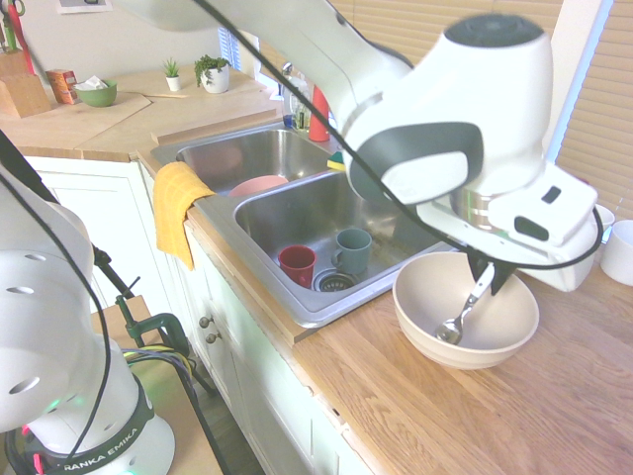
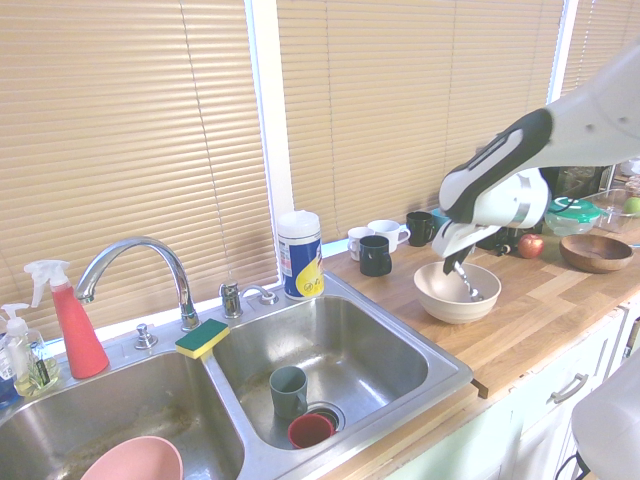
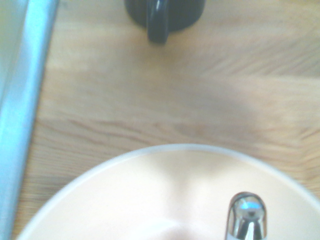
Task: Put the spoon into the sink
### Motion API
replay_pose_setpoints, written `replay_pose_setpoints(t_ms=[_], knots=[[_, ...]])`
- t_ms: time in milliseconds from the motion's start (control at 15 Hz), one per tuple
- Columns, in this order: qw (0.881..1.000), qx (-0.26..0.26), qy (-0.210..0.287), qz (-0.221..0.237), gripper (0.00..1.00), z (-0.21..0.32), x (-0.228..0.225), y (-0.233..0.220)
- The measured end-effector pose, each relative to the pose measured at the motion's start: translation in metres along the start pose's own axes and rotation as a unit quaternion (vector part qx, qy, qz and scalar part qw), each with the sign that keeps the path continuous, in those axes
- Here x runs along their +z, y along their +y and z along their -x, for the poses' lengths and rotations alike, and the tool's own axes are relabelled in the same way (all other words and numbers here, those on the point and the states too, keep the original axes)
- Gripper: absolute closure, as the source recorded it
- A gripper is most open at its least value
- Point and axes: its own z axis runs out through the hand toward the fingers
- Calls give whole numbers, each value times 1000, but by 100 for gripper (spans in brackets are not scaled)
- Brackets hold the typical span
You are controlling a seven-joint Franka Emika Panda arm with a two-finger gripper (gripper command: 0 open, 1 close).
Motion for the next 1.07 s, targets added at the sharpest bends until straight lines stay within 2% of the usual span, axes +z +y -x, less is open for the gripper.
replay_pose_setpoints(t_ms=[267, 533, 800, 1067], knots=[[1000, -14, 25, -6, 100, 4, -48, -23], [997, -59, 47, 2, 100, 35, -74, -91], [994, -99, 49, 23, 100, 95, -70, -172], [990, -128, 48, 46, 100, 156, -47, -227]])
